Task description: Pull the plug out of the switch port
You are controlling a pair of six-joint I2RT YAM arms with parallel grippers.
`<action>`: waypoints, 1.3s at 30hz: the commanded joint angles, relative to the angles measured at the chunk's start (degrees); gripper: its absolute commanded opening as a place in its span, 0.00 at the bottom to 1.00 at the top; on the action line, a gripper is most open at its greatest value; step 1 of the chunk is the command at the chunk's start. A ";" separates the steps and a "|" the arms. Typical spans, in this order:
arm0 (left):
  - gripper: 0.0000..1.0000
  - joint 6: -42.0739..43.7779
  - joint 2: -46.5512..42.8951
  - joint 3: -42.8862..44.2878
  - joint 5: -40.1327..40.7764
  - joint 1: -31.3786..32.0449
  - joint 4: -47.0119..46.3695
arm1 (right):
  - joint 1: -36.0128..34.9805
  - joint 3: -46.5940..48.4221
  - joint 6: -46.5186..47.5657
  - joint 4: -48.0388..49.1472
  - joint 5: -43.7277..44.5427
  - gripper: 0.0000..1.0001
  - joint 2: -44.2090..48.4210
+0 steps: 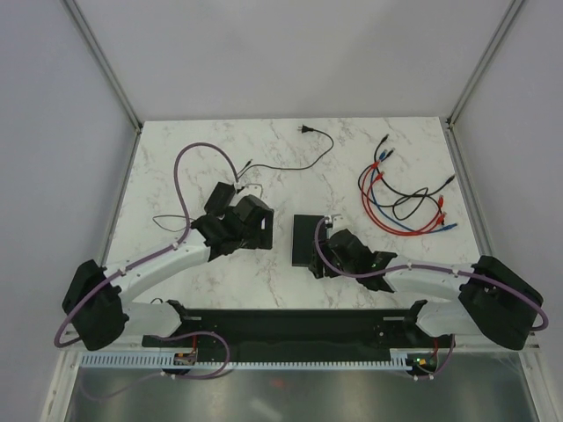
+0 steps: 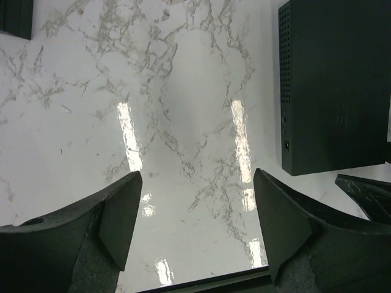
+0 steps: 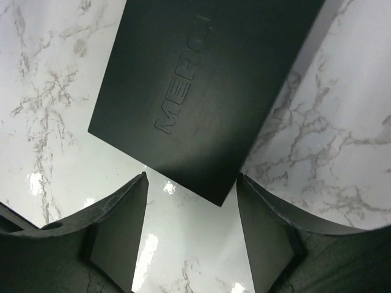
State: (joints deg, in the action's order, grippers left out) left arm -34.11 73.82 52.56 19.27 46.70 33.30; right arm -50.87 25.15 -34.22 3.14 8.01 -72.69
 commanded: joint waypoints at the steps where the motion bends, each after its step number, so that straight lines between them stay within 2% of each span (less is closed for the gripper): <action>1: 0.80 -5.61 -7.01 -4.72 2.70 0.24 -5.17 | 0.25 2.19 -0.40 4.85 -5.10 0.66 -3.42; 6: 0.76 -9.65 -15.89 -10.89 5.08 0.24 -5.09 | -1.24 2.62 -5.59 18.54 -11.52 0.63 -8.34; 10: 0.76 -9.66 -21.87 -14.67 5.08 0.24 -5.09 | -2.65 8.23 -8.14 23.75 -14.94 0.62 -12.91; 13: 0.76 -9.66 -21.62 -14.76 5.08 0.24 -5.09 | -2.74 10.79 -7.97 22.27 -13.38 0.62 -12.92; 15: 0.76 -9.66 -20.13 -14.85 5.08 0.24 -5.09 | -2.65 12.20 -4.47 18.16 -10.57 0.63 -10.91; 19: 0.76 -9.66 -17.14 -16.42 5.08 0.24 -5.09 | -1.25 18.95 3.71 3.40 -0.47 0.66 -8.00; 21: 0.76 -9.66 -16.17 -17.39 5.08 0.15 -5.09 | 3.20 20.64 6.86 -2.51 1.39 0.67 -7.65; 22: 0.73 -18.62 -15.99 -18.36 -2.67 0.15 -13.96 | 5.32 21.78 7.49 -3.04 0.52 0.68 -7.73; 23: 0.48 -19.32 -15.99 -18.97 -3.35 0.15 -15.36 | 7.69 22.48 8.11 -6.01 -0.79 0.68 -8.26; 24: 0.49 -20.29 -15.90 -19.59 -4.32 0.15 -16.67 | 12.24 22.93 8.81 -6.30 -4.46 0.69 -8.35; 27: 0.52 -25.11 -15.73 -22.31 -5.90 0.15 -21.60 | 18.24 24.24 11.53 -5.34 -7.92 0.72 -10.01; 28: 0.55 -26.35 -15.47 -23.54 -5.99 0.15 -23.44 | 19.13 26.08 14.67 -5.07 -12.62 0.72 -12.63; 34: 0.58 -32.77 -12.05 -25.40 -7.40 0.15 -29.07 | 23.01 31.45 20.85 -3.58 -21.97 0.72 -23.36; 39: 0.60 -35.41 -8.35 -24.43 -7.41 0.24 -30.66 | 25.47 27.60 20.77 7.40 -29.63 0.68 -25.13</action>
State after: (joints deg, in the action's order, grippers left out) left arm -64.40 64.03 27.33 11.44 46.74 7.27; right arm -26.74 53.74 -15.79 2.52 -14.39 -97.73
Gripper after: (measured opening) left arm 0.593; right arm 0.693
